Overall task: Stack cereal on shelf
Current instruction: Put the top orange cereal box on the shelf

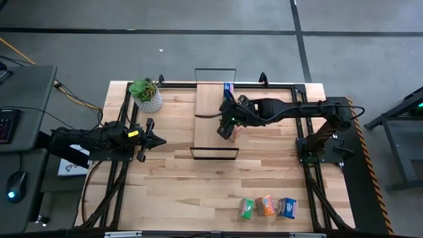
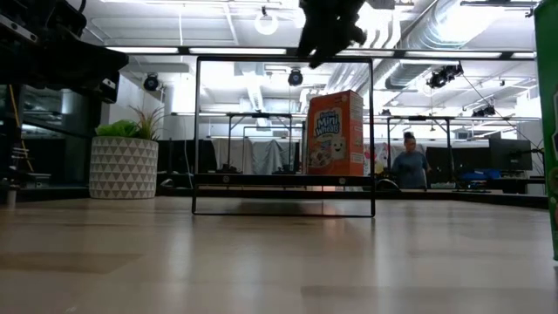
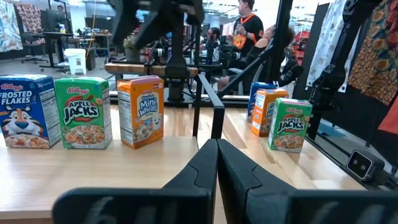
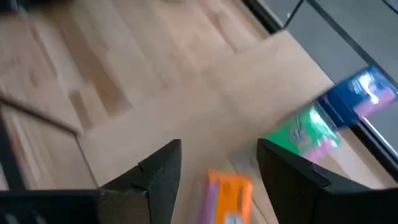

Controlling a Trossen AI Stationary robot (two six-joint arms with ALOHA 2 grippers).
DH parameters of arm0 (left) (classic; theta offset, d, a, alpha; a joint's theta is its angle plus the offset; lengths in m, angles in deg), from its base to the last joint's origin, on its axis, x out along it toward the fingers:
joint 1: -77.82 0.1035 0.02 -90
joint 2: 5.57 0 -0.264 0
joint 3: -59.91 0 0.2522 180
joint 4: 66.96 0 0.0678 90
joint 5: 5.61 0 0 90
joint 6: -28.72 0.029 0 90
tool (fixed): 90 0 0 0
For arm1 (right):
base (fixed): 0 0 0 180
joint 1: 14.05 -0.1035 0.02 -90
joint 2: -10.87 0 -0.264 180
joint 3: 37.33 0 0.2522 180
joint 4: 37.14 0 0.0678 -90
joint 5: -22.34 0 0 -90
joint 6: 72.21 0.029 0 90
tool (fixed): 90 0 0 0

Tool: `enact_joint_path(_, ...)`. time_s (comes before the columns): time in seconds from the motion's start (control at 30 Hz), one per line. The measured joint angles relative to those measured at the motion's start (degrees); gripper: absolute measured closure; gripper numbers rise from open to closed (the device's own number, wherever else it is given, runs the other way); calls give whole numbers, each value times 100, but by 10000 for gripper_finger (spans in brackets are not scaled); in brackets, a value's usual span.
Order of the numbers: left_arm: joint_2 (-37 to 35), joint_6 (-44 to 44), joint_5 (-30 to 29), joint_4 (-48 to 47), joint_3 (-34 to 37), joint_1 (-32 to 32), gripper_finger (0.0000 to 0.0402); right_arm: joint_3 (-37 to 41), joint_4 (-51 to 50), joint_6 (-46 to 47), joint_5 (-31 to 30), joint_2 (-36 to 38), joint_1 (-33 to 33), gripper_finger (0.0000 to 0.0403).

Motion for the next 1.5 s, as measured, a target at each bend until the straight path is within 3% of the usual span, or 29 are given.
enact_joint_path(0.1,0,-1,0,0,0,-2,398,-122,-889,56,-211,38,-126,225)
enact_joint_path(0.2,-2,0,-1,1,2,-2,398,138,-1468,440,-501,254,-283,273)
enact_joint_path(0.33,0,-2,-2,2,0,-2,398,906,-1439,1143,-813,879,-557,369)
enact_joint_path(0.4,0,-1,0,0,2,0,398,1419,-1211,1506,-955,1284,-692,393)
enact_joint_path(0.57,-2,0,-2,1,1,0,398,2985,64,2168,-500,1999,-671,395)
enact_joint_path(0.8,-2,-2,0,0,2,-2,398,4409,2210,1954,170,2020,-221,401)
enact_joint_path(1.5,0,-2,-1,2,1,-2,398,4638,3537,1669,972,2022,42,403)
